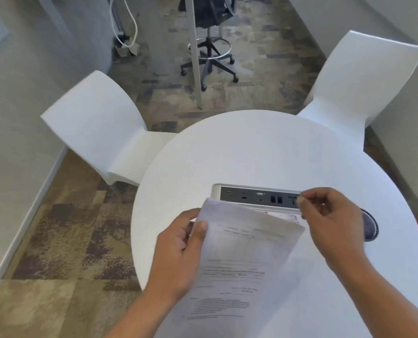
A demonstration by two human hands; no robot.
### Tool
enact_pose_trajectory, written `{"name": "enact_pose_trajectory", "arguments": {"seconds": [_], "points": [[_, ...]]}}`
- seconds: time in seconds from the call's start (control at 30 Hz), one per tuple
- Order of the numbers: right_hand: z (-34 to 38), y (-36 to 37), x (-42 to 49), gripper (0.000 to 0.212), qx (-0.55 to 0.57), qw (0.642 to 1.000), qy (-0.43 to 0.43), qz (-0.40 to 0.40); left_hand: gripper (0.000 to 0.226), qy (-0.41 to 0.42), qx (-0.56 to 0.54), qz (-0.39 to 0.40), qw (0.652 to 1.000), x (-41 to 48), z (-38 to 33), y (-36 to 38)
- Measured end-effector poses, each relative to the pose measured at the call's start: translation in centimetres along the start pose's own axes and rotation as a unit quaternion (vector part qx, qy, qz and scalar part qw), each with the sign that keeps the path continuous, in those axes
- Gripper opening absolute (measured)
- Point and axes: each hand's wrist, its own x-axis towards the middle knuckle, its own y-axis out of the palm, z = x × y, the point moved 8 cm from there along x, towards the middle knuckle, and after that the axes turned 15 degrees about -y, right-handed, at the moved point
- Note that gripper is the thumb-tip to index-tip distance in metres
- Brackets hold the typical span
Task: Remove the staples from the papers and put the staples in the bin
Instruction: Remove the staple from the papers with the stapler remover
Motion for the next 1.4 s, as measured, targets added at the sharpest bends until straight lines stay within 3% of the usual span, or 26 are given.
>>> {"name": "enact_pose_trajectory", "arguments": {"seconds": [0.13, 0.23, 0.33, 0.5, 0.57, 0.67, 0.8, 0.97, 1.4], "points": [[6.6, 0.9, -5.4, 0.014, 0.052, 0.992, -0.014, 0.113, 0.021, 0.087, 0.042, 0.004, 0.995, -1.7, -3.1, 0.6], [7.9, 2.0, -7.7, 0.012, 0.144, 0.972, 0.059, 0.177, 0.022, 0.189, 0.086, -0.045, 0.977, -3.7, -5.4, 0.9], [9.3, 2.0, -8.8, 0.016, 0.251, 0.937, 0.129, 0.205, 0.026, 0.317, 0.12, -0.072, 0.938, -6.3, -7.7, 1.2], [12.7, 0.9, -9.6, 0.031, 0.306, 0.914, 0.084, 0.254, 0.028, 0.477, 0.175, -0.12, 0.853, -10.6, -9.6, 1.3], [13.8, 0.4, -9.8, 0.026, 0.294, 0.92, 0.046, 0.256, 0.028, 0.512, 0.191, -0.146, 0.825, -12.1, -10.1, 1.1], [14.9, -0.1, -9.9, 0.017, 0.285, 0.926, -0.006, 0.249, 0.022, 0.534, 0.193, -0.185, 0.802, -13.4, -10.9, 0.5], [15.8, -0.2, -10.2, 0.013, 0.274, 0.923, -0.048, 0.265, 0.008, 0.517, 0.152, -0.207, 0.816, -13.3, -11.2, -0.5], [15.8, -0.6, -10.3, 0.016, 0.272, 0.932, -0.027, 0.237, 0.025, 0.514, 0.158, -0.211, 0.816, -13.3, -11.2, -1.1], [16.7, -0.7, -10.6, 0.008, 0.271, 0.931, -0.014, 0.244, 0.025, 0.554, 0.187, -0.213, 0.783, -14.5, -12.2, -1.1]]}}
